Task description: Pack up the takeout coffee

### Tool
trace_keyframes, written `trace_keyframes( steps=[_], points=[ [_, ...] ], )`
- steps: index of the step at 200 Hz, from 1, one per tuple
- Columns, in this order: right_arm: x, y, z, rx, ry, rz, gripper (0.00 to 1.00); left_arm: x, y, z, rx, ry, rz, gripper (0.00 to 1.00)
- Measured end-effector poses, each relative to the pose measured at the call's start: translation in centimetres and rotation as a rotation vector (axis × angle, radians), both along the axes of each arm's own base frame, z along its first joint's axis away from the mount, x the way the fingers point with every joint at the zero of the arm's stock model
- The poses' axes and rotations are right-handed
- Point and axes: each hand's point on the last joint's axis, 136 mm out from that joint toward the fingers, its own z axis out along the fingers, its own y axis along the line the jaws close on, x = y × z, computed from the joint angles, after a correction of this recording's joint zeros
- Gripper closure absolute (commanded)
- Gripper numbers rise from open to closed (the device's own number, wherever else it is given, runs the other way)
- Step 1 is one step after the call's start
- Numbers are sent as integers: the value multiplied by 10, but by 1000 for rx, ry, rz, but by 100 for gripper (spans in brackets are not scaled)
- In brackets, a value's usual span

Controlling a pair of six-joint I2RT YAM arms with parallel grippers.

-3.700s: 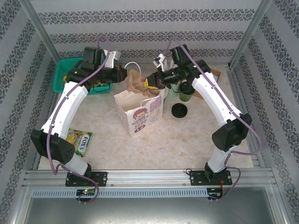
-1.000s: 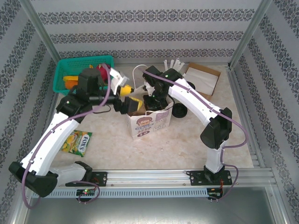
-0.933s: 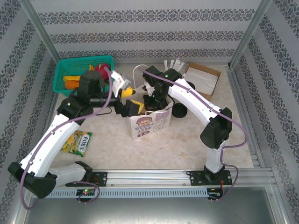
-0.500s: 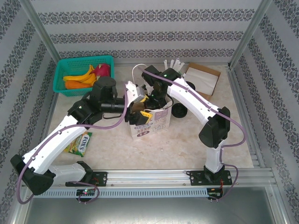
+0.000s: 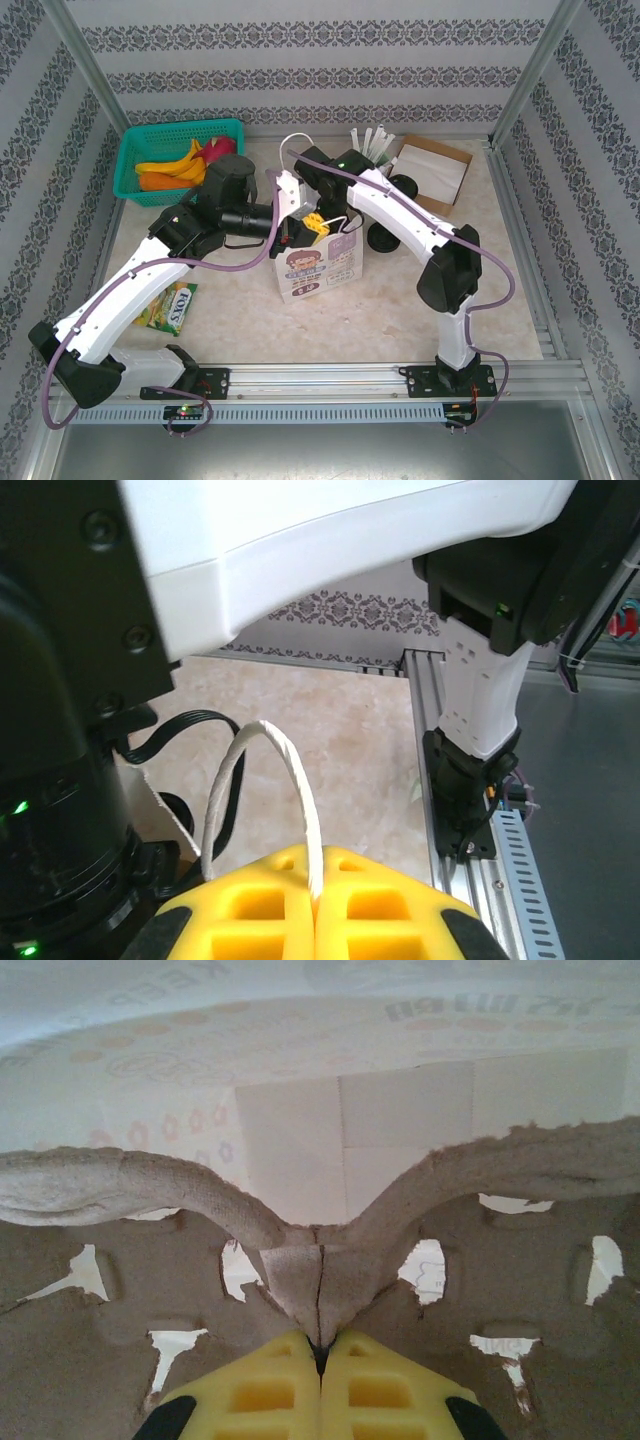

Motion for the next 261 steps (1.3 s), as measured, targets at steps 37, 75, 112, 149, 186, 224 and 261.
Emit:
trace_keyframes(
  steps=[37,75,112,149,186,224,261],
  points=[
    [1,1,-10,-29,8,-5,100,-4,0,0,0,2,-20,100],
    [1,2,-15,-60,-10,-13,100,-10,1,-2,3,17,-48,100],
    [1,3,-23,-71,-10,-16,100,-15,3,-2,-1,10,-56,99],
    [0,2,-37,-88,1,-14,100,-20,7,3,-12,-17,-55,92],
    [-2,6,-46,-94,-15,2,100,-12,10,-1,-4,-36,-3,78],
    [-3,10,-54,-95,-30,14,100,-3,25,-4,3,-50,121,13],
    [-5,9,-63,-87,-39,15,100,21,62,1,-22,-43,361,0]
  ],
)
